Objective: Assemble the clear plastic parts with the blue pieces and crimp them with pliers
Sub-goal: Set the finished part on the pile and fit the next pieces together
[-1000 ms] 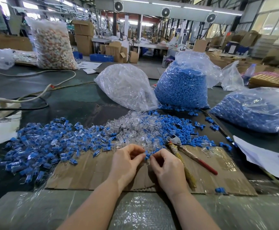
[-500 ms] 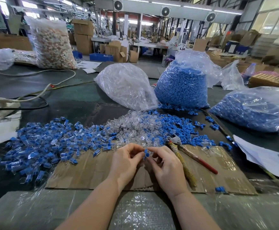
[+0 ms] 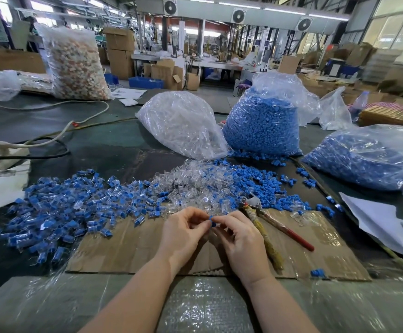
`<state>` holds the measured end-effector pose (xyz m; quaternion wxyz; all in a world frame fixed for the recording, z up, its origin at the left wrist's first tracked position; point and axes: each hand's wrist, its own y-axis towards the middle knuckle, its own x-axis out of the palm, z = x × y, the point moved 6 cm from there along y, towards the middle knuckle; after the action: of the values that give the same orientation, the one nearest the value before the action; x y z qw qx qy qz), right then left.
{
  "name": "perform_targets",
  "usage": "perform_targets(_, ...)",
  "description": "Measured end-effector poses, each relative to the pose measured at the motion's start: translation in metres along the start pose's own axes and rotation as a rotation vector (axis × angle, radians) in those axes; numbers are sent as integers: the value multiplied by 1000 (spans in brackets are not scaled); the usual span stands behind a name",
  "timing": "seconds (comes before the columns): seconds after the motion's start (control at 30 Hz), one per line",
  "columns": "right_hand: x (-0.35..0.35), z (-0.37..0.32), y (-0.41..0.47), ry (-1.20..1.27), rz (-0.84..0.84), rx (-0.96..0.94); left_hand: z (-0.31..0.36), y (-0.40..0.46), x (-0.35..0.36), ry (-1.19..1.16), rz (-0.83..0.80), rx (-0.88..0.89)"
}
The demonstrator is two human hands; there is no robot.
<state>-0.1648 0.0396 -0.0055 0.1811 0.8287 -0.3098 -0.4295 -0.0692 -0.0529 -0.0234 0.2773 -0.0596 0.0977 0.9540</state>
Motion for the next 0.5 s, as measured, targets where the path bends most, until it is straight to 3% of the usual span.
perform_targets(0.2,1,-1,-1,-54,11,-9,-4,2,1,2,-4,3)
perform_targets(0.33,-7,-2,-1,-122,112,22,-7,3,0,-76,-3,-43)
perform_targets(0.43,-19,4,-2,-266,189,127,-9,2,-1,-103,-11,-57)
perform_targets(0.5,-27,15,-1,-391,156,282,-8,2,-2,-95,-13,-50)
